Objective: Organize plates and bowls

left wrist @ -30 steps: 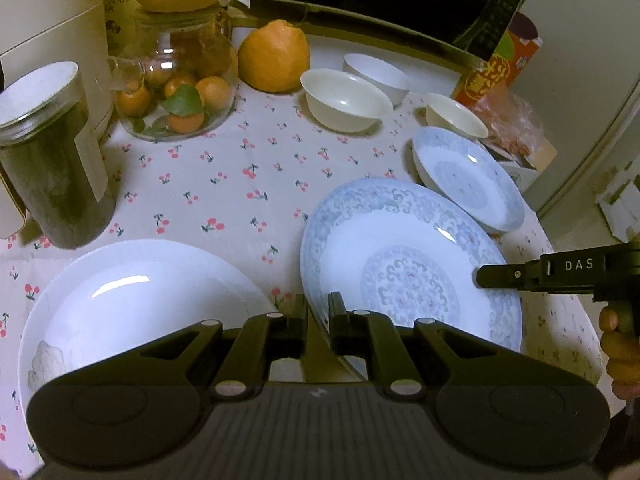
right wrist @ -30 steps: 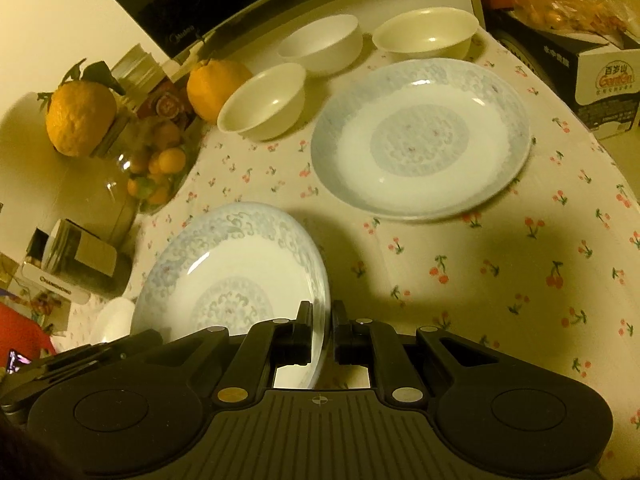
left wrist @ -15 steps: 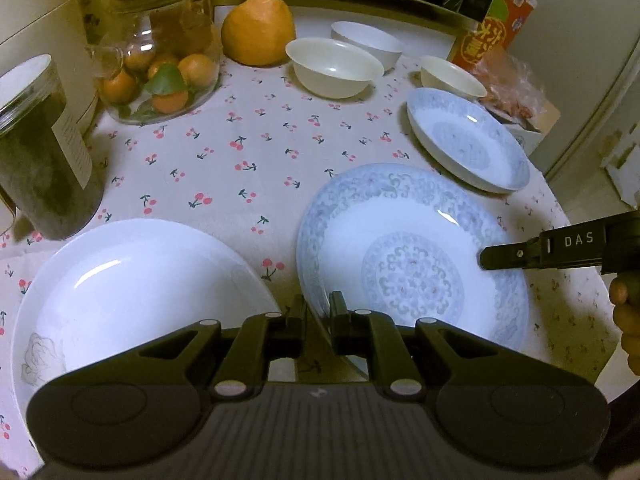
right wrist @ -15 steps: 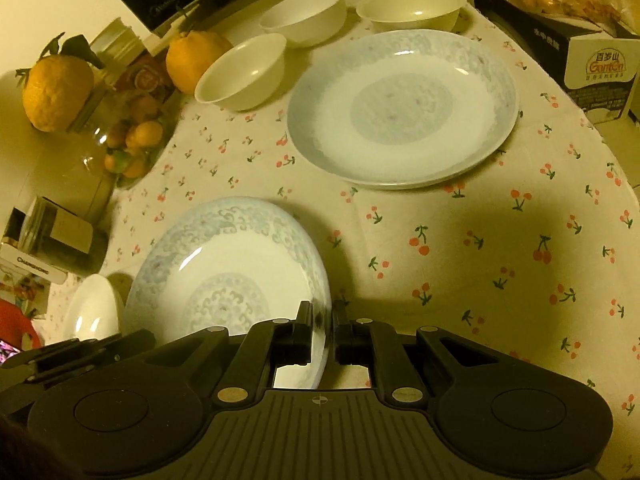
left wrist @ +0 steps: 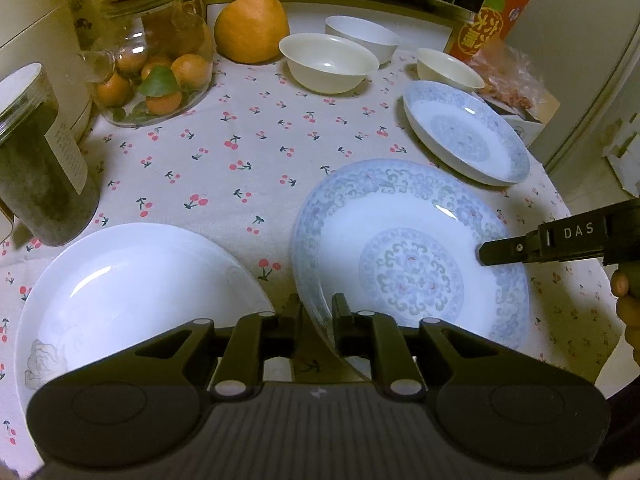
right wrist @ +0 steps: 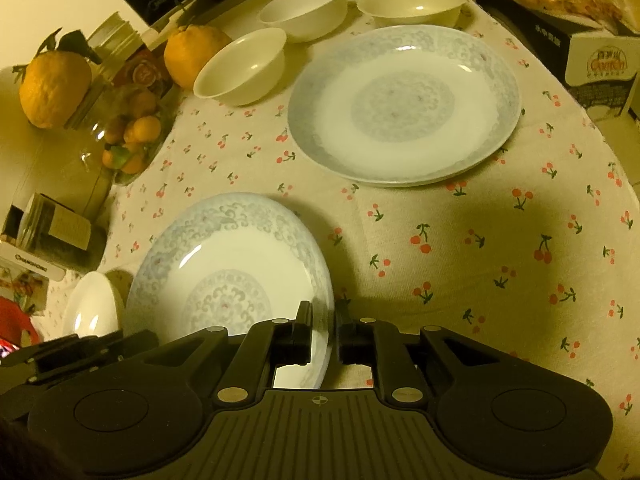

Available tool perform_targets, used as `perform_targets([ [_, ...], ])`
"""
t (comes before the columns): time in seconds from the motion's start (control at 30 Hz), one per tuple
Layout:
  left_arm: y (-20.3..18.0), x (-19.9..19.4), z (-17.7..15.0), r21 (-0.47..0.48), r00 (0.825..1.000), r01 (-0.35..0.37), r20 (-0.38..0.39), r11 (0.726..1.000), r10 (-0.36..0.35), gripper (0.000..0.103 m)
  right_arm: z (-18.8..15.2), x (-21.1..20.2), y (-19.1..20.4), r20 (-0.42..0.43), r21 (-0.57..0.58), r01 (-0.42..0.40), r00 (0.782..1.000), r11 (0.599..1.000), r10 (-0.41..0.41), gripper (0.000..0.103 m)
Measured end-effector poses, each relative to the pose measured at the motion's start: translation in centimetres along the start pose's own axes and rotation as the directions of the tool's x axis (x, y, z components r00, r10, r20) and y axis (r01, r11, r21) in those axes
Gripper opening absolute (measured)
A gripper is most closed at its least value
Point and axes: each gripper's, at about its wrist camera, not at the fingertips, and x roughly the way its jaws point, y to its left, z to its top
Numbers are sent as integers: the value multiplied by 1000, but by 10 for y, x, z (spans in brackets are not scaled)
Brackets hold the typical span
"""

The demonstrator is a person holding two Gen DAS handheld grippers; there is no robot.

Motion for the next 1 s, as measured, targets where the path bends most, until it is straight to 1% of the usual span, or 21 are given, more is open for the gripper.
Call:
perform_targets([
  [0.07, -1, 0, 1, -2, 1000, 2, -2, 1000, -2, 16, 1, -1, -3, -7, 19, -11, 1000, 1000, 11, 14],
  [0.17, -1, 0, 2, -7, 1000, 14, -10, 1000, -14, 21, 2, -3, -4, -5, 35, -22, 1000, 999, 22, 22],
  [0.27, -2, 0, 3, -19, 999, 29, -20, 999, -30, 28, 6, -6, -7, -8, 59, -35, 999, 998, 36, 40],
  [0.3, -3, 0, 3, -22, 999, 32, -22, 999, -33, 32, 7, -7, -8, -7, 72, -40, 999, 997, 41, 51],
  [0.33, -4, 0, 3, -25, 999, 36, -24, 999, -37, 36, 8, -10, -10, 2, 90, -50, 999, 995, 50, 60],
  [0.37, -5, 0, 4, -27, 999, 40, -26, 999, -41, 38, 9, -12, -11, 10, 97, -59, 998, 993, 59, 63],
  [0.43, -7, 0, 5, -31, 998, 50, -31, 998, -51, 47, 12, -16, -12, 27, 103, -71, 997, 992, 69, 70],
  [0.47, -8, 0, 6, -33, 998, 54, -34, 998, -55, 50, 14, -18, -13, 37, 105, -71, 997, 992, 68, 71],
  [0.53, -11, 1, 7, -37, 997, 59, -39, 998, -61, 59, 16, -21, -15, 57, 108, -67, 997, 992, 61, 78],
  [0.57, -12, 1, 7, -40, 997, 61, -41, 997, -63, 62, 18, -22, -16, 64, 111, -63, 996, 992, 57, 79],
  [0.63, -15, 3, 9, -49, 996, 70, -47, 996, -73, 73, 21, -23, -21, 73, 125, -61, 996, 990, 52, 86],
  [0.73, -20, 5, 12, -61, 995, 66, -64, 996, -70, 83, 27, -24, -28, 83, 155, -65, 995, 986, 52, 88],
  [0.87, -23, 8, 18, -84, 994, 48, -92, 995, -55, 88, 34, -26, -39, 99, 189, -58, 994, 980, 40, 89],
  [1.0, -23, 8, 23, -134, 993, 29, -105, 991, -44, 91, 41, -27, -51, 109, 219, -50, 994, 974, 26, 89],
])
